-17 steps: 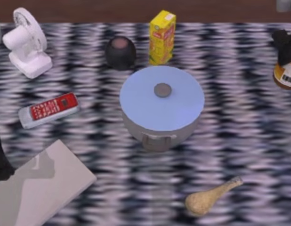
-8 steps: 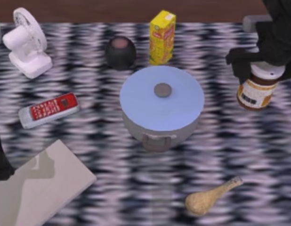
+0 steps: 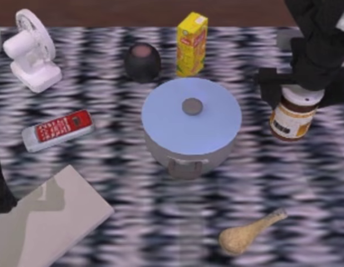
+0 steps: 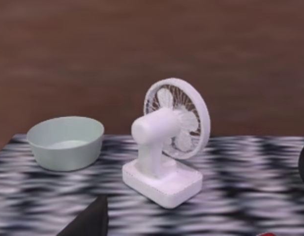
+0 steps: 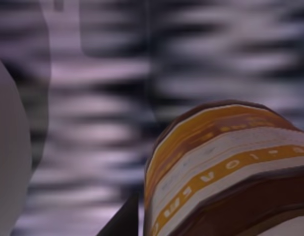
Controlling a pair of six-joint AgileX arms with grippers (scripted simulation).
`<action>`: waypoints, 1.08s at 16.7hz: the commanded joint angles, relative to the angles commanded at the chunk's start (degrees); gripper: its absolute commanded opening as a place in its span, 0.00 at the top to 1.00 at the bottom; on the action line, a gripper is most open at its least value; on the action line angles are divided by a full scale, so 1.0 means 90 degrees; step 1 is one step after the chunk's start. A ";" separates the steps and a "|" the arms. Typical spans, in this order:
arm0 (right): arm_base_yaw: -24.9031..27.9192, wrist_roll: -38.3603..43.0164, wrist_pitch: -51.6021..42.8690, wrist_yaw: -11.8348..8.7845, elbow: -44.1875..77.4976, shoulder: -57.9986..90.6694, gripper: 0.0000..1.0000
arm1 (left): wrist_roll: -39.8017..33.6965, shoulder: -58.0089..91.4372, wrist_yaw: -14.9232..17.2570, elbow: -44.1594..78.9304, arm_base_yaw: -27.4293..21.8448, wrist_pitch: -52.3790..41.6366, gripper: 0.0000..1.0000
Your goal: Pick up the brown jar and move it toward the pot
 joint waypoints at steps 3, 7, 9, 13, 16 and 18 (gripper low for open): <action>-0.0002 0.0004 0.0260 0.0000 -0.0156 0.0089 1.00 | 0.0000 0.0000 0.0000 0.0000 0.0000 0.0000 0.00; 0.0017 -0.0010 0.0991 0.0016 -0.0575 0.0363 1.00 | 0.0000 0.0000 0.0000 0.0000 0.0000 0.0000 0.00; 0.0018 -0.0009 0.1084 0.0020 -0.0641 0.0411 1.00 | 0.0000 0.0000 0.0000 0.0000 0.0000 0.0000 0.00; 0.0018 -0.0009 0.1084 0.0020 -0.0641 0.0411 0.92 | 0.0000 0.0000 0.0000 0.0000 0.0000 0.0000 0.00; 0.0018 -0.0009 0.1084 0.0020 -0.0641 0.0411 0.70 | 0.0000 0.0000 0.0000 0.0000 0.0000 0.0000 0.00; 0.0018 -0.0009 0.1084 0.0020 -0.0641 0.0411 0.55 | 0.0000 0.0000 0.0000 0.0000 0.0000 0.0000 0.00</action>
